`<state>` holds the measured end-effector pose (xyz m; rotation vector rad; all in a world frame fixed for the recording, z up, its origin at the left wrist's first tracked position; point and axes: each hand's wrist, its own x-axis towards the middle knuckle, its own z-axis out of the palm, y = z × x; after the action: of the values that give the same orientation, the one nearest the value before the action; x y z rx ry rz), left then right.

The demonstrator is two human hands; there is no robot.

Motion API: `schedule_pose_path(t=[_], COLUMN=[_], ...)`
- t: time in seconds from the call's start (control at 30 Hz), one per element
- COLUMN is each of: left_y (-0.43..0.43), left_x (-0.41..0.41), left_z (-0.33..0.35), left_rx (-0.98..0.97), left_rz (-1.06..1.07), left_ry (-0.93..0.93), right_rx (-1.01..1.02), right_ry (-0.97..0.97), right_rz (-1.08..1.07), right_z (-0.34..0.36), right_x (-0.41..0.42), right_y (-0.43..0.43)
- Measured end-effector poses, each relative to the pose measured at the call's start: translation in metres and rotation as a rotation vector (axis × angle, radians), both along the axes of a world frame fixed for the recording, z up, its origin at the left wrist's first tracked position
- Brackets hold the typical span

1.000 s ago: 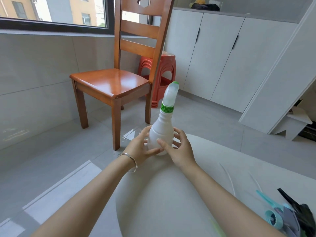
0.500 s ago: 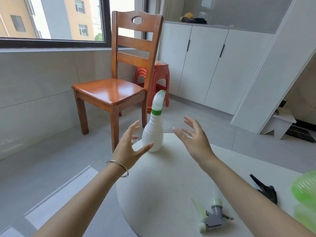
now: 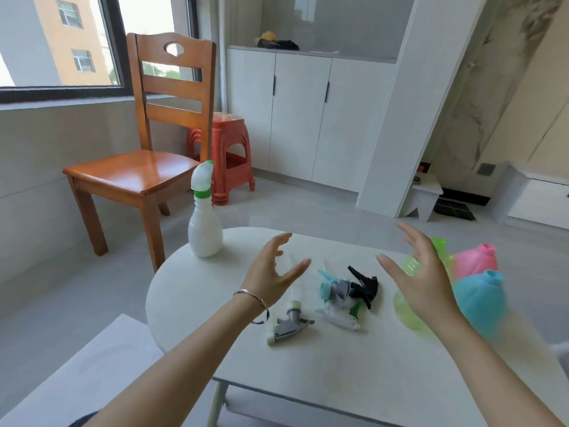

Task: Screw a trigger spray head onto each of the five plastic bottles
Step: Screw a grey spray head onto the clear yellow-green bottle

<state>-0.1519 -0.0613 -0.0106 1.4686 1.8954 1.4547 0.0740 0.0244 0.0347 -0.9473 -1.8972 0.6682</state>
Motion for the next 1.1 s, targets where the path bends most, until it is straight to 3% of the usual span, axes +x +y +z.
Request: schedule_pose_path(t=[0.17, 0.47, 0.83, 1.1], left_y=[0.039, 0.091, 0.122, 0.099], left_x=[0.077, 0.162, 0.183, 0.157], left_z=[0.0, -0.012, -0.026, 0.008], left_rx=[-0.021, -0.114, -0.142, 0.005], left_rz=[-0.146, -0.314, -0.32, -0.312], left_ry=[-0.024, 0.043, 0.0, -0.099], right_rx=[0.09, -0.354, -0.387, -0.333], right_ry=[-0.023, 0.176, 0.167, 0.246], right_rz=[-0.202, -0.11, -0.07, 0.002], right_z=[-0.021, -0.057, -0.057, -0.038], right_x=[0.059, 0.09, 0.095, 0.079], right_y=[0.02, 0.039, 0.043, 0.029])
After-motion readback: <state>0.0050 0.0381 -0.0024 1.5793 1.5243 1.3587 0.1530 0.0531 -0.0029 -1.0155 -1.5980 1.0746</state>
